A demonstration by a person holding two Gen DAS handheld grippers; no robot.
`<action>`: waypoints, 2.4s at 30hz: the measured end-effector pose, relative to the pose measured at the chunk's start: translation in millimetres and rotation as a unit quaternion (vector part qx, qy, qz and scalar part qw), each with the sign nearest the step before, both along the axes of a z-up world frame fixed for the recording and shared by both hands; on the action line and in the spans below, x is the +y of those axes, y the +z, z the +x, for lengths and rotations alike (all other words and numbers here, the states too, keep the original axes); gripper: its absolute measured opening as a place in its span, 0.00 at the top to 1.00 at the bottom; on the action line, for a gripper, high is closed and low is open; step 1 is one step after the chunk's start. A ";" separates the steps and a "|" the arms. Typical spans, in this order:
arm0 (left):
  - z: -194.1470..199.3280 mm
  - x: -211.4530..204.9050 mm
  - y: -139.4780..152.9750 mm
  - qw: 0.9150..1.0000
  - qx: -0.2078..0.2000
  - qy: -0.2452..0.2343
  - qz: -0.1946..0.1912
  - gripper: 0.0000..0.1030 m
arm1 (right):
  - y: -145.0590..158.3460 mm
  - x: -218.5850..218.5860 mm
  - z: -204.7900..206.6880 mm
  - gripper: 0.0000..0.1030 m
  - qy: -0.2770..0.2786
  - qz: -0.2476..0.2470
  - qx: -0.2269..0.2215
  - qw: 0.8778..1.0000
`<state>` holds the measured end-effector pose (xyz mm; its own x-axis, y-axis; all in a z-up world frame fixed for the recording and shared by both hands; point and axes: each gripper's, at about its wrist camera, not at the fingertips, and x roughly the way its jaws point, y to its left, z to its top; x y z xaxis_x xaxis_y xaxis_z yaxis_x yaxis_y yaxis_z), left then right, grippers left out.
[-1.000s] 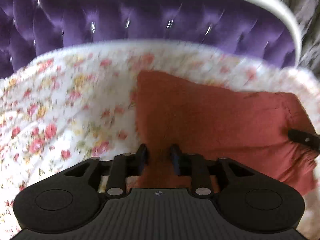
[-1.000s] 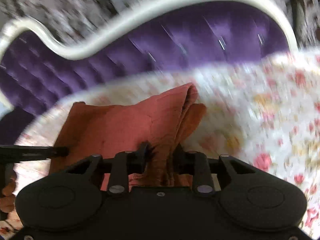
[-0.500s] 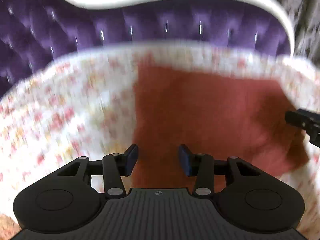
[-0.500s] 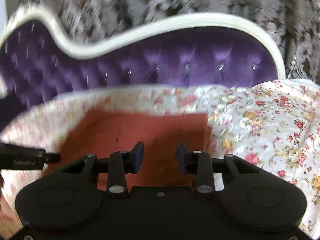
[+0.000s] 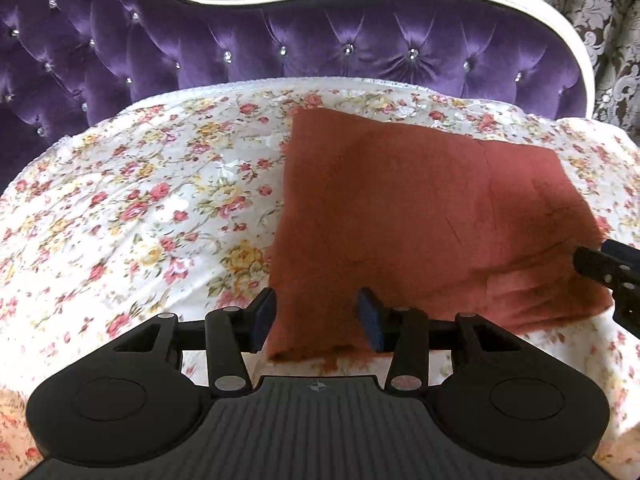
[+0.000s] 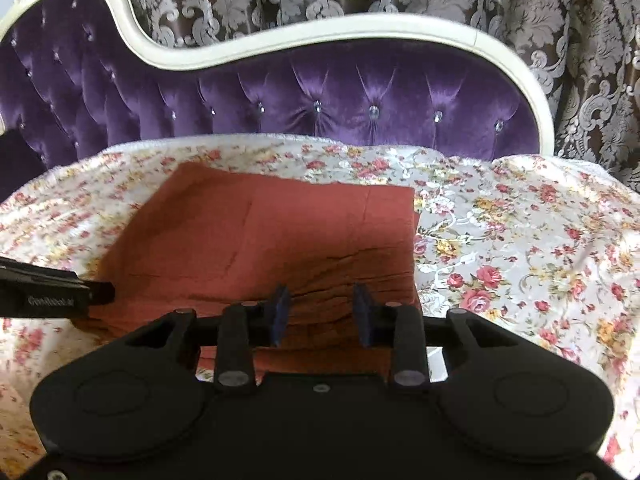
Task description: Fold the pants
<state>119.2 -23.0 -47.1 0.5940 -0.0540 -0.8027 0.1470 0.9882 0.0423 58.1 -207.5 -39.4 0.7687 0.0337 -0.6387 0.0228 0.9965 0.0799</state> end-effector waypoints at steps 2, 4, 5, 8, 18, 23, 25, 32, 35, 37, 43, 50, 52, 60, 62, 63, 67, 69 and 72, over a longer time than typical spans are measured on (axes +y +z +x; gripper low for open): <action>-9.0 2.6 6.4 1.000 -0.002 0.001 -0.006 0.57 | 6.6 2.0 -7.8 0.57 -0.004 0.009 0.000 1.000; -20.1 4.2 12.8 1.000 -0.009 0.002 -0.008 0.57 | 12.2 2.9 -17.1 0.57 -0.009 0.019 -0.004 1.000; -25.7 4.9 16.0 1.000 -0.014 0.002 -0.005 0.57 | 15.0 4.0 -22.3 0.57 -0.011 0.022 -0.006 1.000; -42.9 6.6 23.0 1.000 -0.026 0.002 -0.004 0.57 | 21.0 7.1 -33.9 0.54 -0.011 0.029 -0.008 0.999; -87.6 5.7 34.3 0.999 -0.044 0.001 0.015 0.57 | 29.4 15.6 -67.9 0.54 -0.027 0.031 0.001 0.999; -99.9 5.6 36.2 0.999 -0.042 -0.002 0.008 0.57 | 28.8 16.3 -79.7 0.53 -0.036 0.028 0.008 0.999; -103.9 4.1 37.2 0.999 -0.043 -0.003 0.008 0.57 | 28.5 16.6 -82.7 0.53 -0.038 0.027 0.011 0.999; -109.4 1.4 36.2 0.999 -0.036 -0.003 0.002 0.57 | 25.4 18.4 -86.7 0.53 -0.038 0.023 0.020 0.999; -110.5 1.0 35.5 0.999 -0.035 -0.005 0.001 0.57 | 24.4 19.4 -87.1 0.53 -0.035 0.024 0.022 0.999; -110.9 -0.4 35.3 0.999 -0.034 -0.004 0.002 0.57 | 24.2 20.4 -87.0 0.53 -0.033 0.024 0.023 0.999; -111.3 -2.8 35.9 0.999 -0.033 -0.006 0.002 0.57 | 24.6 22.7 -86.8 0.53 -0.029 0.023 0.023 0.999; -111.0 -2.2 35.0 0.999 -0.030 -0.009 0.002 0.57 | 23.5 25.5 -86.6 0.53 -0.027 0.022 0.025 0.999; -110.9 -2.6 34.1 1.000 -0.029 -0.009 0.003 0.57 | 22.7 26.0 -86.7 0.53 -0.027 0.022 0.026 0.999; -110.2 -2.3 30.0 1.000 -0.023 -0.004 0.006 0.57 | 17.9 25.5 -85.1 0.53 -0.031 0.027 0.037 0.998; -109.9 -2.3 29.0 1.000 -0.022 -0.004 0.006 0.57 | 16.4 25.4 -84.4 0.53 -0.033 0.028 0.040 0.998; -109.8 -2.4 28.4 1.000 -0.021 -0.004 0.007 0.57 | 15.5 25.2 -83.8 0.53 -0.034 0.027 0.043 0.998; -109.2 -1.8 25.7 1.000 -0.018 -0.005 0.009 0.57 | 12.4 24.9 -82.0 0.53 -0.038 0.025 0.052 0.998; -108.8 -2.2 24.4 1.000 -0.016 -0.006 0.009 0.57 | 11.2 24.2 -81.4 0.53 -0.040 0.025 0.055 0.997; -107.9 -2.4 23.0 1.000 -0.014 -0.007 0.010 0.56 | 9.7 23.3 -80.3 0.53 -0.042 0.023 0.060 0.997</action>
